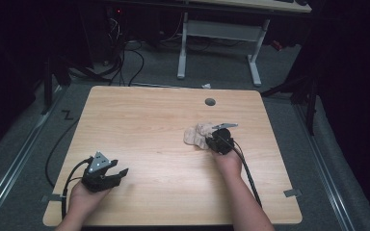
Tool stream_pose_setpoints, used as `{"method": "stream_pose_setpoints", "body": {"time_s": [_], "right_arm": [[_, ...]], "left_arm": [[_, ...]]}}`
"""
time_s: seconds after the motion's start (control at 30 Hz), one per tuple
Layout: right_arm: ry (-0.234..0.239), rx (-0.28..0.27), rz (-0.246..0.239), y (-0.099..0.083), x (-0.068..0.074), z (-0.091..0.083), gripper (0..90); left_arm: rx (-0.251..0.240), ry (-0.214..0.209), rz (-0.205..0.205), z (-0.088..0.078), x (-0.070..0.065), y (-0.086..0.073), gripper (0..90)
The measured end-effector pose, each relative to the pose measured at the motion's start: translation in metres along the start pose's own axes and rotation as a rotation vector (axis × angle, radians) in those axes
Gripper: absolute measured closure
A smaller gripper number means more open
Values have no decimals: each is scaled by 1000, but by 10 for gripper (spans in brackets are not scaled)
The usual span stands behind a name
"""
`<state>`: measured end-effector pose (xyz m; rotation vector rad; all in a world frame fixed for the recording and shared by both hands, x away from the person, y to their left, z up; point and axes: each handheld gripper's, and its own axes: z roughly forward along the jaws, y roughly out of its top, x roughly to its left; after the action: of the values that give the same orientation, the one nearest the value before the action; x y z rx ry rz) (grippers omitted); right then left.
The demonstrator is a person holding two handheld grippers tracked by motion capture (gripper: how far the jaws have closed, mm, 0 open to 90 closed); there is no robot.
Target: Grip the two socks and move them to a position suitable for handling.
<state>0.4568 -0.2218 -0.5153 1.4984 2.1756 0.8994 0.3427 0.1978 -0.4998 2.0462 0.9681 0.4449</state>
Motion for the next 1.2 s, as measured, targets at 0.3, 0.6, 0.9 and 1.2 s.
{"method": "stream_pose_setpoints", "body": {"time_s": [0.3,0.6,0.9,1.2], "right_arm": [[19,-65,-7,-6,9,-17,879],[9,-172,-56,-8,26,-41,883],[37,-230,-26,-19,17,-51,883],[27,-268,-16,-23,8,-62,883]], "left_arm": [[-5,-7,-5,0,1,0,451],[-10,-7,3,0,0,0,451],[-27,-13,7,1,-3,0,451],[-27,-5,12,2,-3,0,451]]}}
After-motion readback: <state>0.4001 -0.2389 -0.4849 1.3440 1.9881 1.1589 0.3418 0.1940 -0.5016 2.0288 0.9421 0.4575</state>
